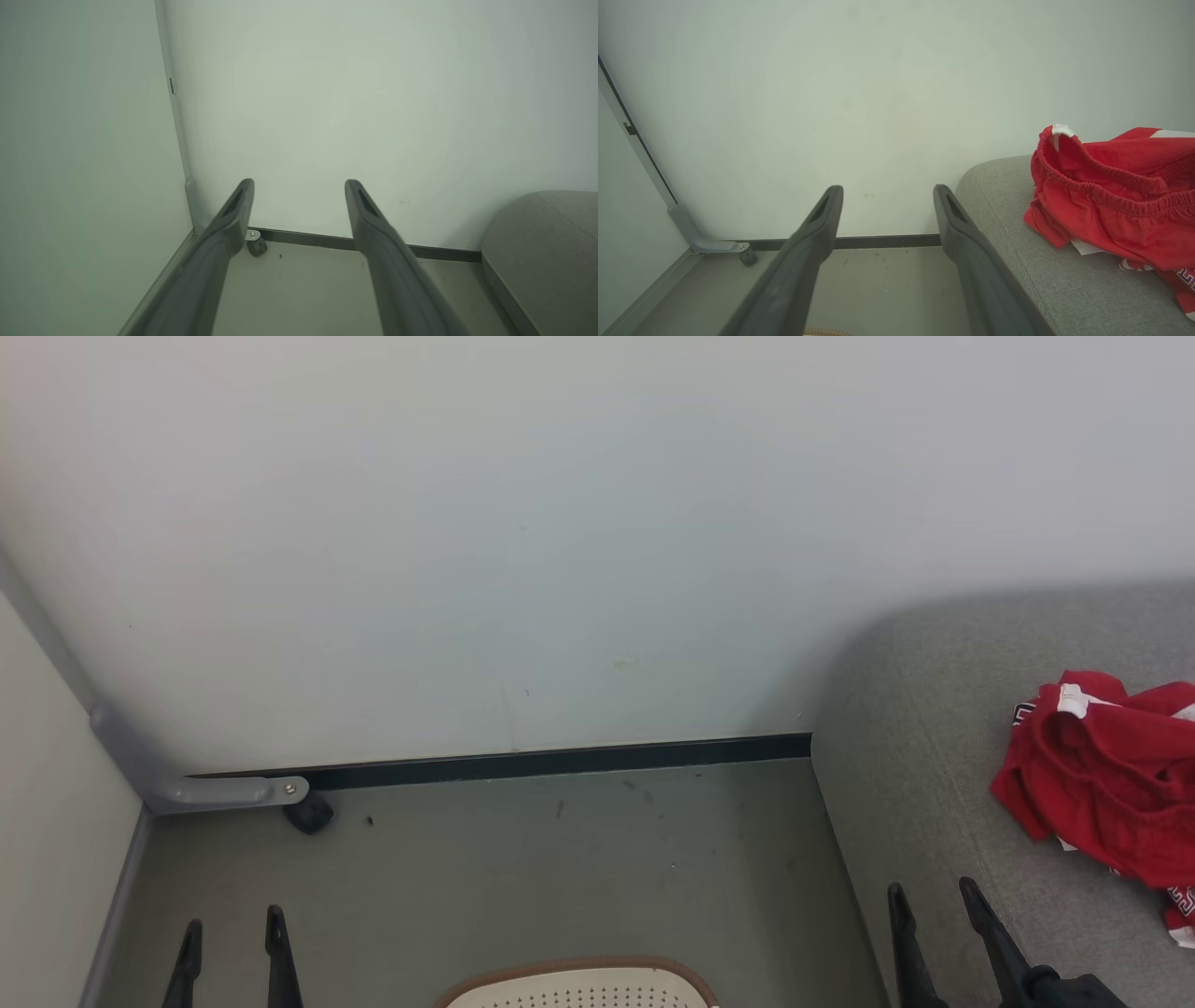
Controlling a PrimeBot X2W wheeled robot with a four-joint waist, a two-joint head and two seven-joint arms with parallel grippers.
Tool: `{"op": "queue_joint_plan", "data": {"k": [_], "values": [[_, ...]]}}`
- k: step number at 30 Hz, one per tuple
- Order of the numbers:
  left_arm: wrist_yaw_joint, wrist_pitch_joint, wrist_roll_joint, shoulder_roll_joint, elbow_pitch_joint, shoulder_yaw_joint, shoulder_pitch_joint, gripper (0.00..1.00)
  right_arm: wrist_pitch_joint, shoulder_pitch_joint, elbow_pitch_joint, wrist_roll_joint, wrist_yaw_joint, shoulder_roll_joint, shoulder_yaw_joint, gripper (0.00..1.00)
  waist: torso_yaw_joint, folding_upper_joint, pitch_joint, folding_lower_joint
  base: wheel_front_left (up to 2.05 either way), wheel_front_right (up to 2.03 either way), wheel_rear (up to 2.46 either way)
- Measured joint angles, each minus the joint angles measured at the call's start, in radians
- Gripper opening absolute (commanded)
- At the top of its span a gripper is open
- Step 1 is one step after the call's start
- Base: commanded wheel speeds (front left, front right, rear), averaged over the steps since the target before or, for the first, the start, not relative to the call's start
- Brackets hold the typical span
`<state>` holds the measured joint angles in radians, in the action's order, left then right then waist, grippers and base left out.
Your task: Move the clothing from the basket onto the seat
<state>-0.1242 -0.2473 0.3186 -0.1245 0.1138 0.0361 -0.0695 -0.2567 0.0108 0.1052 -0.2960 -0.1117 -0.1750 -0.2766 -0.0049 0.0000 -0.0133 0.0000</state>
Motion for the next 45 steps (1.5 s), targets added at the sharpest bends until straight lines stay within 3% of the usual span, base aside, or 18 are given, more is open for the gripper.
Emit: {"op": "queue_joint_plan", "data": {"k": [4,5,13,45], "values": [[0.0,0.012,-0.005,0.0,-0.001,0.002,0.0,1.0,0.0,0.0,0.0,0.002,0.0,0.002,0.001,1.0,0.001,-0.0001,0.001,0.0,0.0,0.0,0.0],[0.001,0.016,-0.005,0.001,0.005,0.003,0.0,0.0,0.0,0.001,0.005,0.002,0.0,0.004,0.0,0.0,0.001,0.0,0.001,0.0,0.0,0.0,0.0],[0.01,0.027,0.01,0.018,0.059,0.007,-0.021,0.0,0.009,0.03,0.059,-0.021,0.006,0.019,0.004,0.0,0.001,0.0,0.002,0.0,0.0,0.0,0.0],[0.082,0.142,0.432,0.035,0.101,-0.039,0.026,0.0,0.134,-0.003,0.101,-0.442,0.078,0.056,0.14,0.0,0.002,0.0,0.006,0.0001,0.0,0.0,0.0]]}}
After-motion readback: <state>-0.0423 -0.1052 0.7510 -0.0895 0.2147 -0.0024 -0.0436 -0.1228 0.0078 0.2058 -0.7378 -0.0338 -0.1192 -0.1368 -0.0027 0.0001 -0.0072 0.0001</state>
